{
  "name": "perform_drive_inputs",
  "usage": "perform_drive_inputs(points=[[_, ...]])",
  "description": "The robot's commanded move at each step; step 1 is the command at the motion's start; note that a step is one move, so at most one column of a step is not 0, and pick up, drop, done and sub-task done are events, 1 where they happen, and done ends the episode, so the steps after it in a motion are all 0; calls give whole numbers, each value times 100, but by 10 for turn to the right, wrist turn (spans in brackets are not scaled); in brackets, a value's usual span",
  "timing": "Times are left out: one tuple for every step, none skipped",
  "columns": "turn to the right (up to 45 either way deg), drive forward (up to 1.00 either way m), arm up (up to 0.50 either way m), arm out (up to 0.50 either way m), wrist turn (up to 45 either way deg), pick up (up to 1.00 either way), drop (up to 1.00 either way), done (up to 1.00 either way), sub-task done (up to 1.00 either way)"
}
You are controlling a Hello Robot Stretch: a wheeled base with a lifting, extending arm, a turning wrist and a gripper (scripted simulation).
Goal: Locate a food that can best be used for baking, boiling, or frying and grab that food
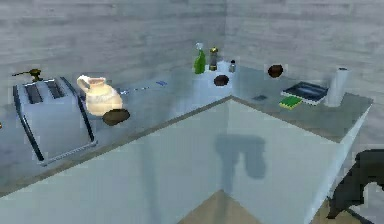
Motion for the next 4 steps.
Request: perform_drive_inputs(points=[[-450, 0, 0, 0, 0, 0, 0, 0, 0], [-450, 0, 0, 0, 0, 0, 0, 0, 0], [-210, 0, 0, 0, 0, 0, 0, 0, 0], [450, 0, 0, 0, 0, 0, 0, 0, 0]])
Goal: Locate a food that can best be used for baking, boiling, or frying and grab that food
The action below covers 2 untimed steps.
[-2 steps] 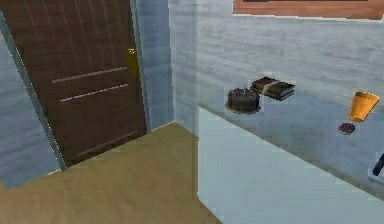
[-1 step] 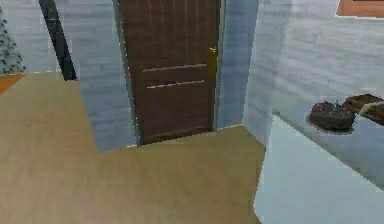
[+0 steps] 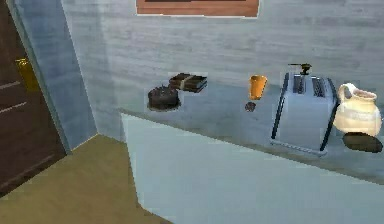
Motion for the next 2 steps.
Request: perform_drive_inputs(points=[[240, 0, 0, 0, 0, 0, 0, 0, 0], [0, 50, 0, 0, 0, 0, 0, 0, 0]])
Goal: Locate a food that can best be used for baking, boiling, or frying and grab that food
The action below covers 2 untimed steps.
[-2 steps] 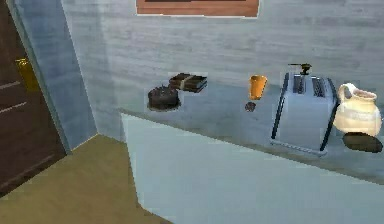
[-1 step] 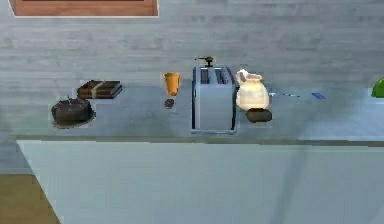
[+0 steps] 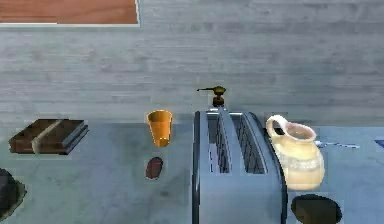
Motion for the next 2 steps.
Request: perform_drive_inputs(points=[[-420, 0, 0, 0, 0, 0, 0, 0, 0], [0, 0, 50, 0, 0, 0, 0, 0, 0]])
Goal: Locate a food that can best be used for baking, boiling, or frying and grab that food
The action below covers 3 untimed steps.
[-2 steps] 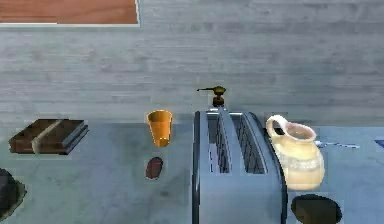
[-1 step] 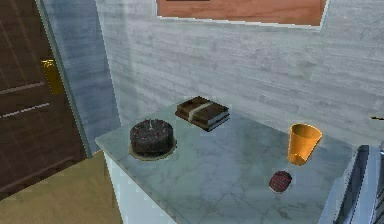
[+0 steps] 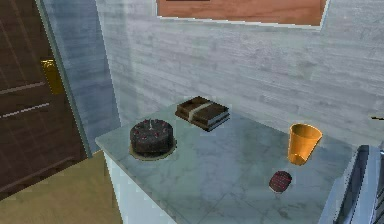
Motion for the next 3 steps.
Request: perform_drive_inputs(points=[[0, 0, 38, 0, 0, 0, 0, 0, 0], [0, 0, 0, 16, 0, 0, 0, 0, 0], [0, 0, 0, 0, 450, 0, 0, 0, 0]])
